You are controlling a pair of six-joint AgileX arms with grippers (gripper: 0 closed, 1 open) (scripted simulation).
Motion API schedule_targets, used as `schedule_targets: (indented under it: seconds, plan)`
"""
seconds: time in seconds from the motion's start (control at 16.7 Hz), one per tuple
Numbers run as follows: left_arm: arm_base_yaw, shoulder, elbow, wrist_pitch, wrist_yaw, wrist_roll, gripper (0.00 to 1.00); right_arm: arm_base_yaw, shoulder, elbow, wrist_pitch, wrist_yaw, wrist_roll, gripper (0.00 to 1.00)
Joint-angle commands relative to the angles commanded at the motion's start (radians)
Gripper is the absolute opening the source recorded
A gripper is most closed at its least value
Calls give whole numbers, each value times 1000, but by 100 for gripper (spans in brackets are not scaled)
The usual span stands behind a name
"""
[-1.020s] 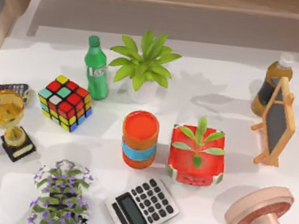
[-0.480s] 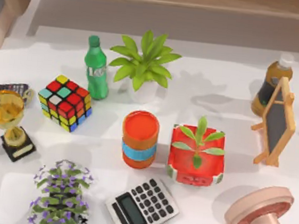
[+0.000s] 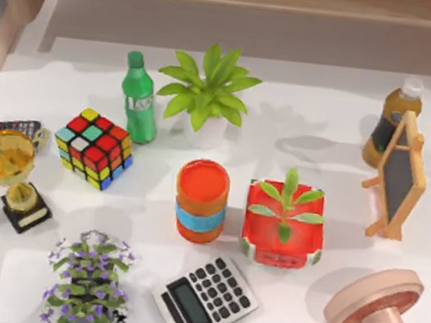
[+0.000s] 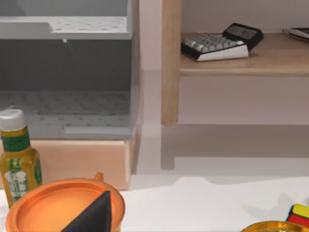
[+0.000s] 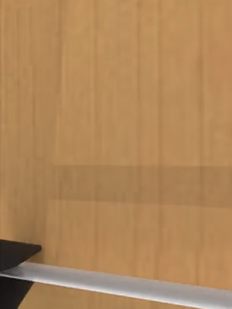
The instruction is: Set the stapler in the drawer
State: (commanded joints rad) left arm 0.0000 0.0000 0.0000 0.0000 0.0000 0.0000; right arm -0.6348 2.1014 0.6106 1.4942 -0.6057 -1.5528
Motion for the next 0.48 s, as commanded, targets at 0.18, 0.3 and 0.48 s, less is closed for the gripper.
schedule_targets:
  seconds: [0.18, 0.3, 0.48]
  plan:
    - [0, 0, 0, 0, 0, 0, 100, 46, 34, 95, -59, 53, -1, 0]
    - [0, 0, 0, 0, 0, 0, 100, 61, 44, 122, -78, 69, 0, 0]
    - [0, 0, 0, 0, 0, 0, 100, 57, 41, 117, -78, 68, 2, 0]
